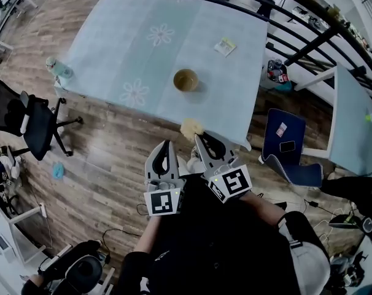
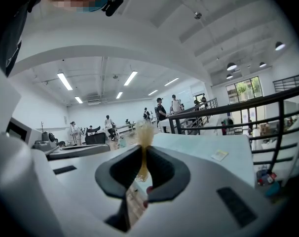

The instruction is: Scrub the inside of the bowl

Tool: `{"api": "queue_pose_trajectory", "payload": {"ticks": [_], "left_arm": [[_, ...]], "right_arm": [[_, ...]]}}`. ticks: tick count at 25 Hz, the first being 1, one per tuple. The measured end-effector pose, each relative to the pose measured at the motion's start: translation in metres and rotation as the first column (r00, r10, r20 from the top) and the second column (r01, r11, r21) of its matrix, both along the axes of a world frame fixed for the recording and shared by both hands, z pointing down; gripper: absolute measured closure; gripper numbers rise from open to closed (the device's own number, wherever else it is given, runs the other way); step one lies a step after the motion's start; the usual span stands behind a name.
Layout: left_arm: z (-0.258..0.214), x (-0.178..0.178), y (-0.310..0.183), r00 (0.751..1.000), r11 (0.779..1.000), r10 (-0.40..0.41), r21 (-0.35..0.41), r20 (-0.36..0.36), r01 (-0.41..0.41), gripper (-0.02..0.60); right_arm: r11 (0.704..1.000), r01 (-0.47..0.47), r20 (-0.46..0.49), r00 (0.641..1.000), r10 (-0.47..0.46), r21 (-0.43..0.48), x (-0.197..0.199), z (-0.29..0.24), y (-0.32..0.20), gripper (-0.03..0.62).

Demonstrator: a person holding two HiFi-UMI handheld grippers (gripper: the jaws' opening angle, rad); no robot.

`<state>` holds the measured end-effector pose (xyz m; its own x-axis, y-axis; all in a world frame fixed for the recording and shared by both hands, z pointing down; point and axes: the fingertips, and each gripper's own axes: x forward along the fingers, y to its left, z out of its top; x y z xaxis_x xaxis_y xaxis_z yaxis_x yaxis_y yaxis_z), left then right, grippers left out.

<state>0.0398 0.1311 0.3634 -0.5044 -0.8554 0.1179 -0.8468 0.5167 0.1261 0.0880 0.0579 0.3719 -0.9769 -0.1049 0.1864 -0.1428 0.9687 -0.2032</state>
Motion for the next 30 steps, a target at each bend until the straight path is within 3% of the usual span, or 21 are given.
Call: {"api": "queue_pose_trajectory", "payload": {"ticks": [10,15,22,30], "left_arm": [[0.011,-0.03,-0.054,0.99,0.991,0.129,-0.013,-0.051,-0.13,0.568],[0.012,-0.052,-0.079,0.975,0.977,0.215,0.022,-0.062,-0.214,0.568],[0.02,-0.097,-0.115,0.917,0.919,0.393,-0.01,-0.069,-0.395,0.568],[0.052,-0.157,-0.152,0.85,0.846,0.518,-0.085,-0.095,-0.526,0.568]], "right_arm": [[0.991,-0.135,-0.064,0.989,0.134,-0.004,-0.002,0.011,-0.044,0.556],[0.973,-0.231,-0.08,0.97,0.23,0.006,-0.019,0.016,-0.063,0.556],[0.932,-0.361,-0.073,0.93,0.361,0.024,-0.069,0.006,-0.081,0.556],[0.846,-0.533,-0.094,0.842,0.531,0.011,-0.102,0.009,-0.109,0.556]]}}
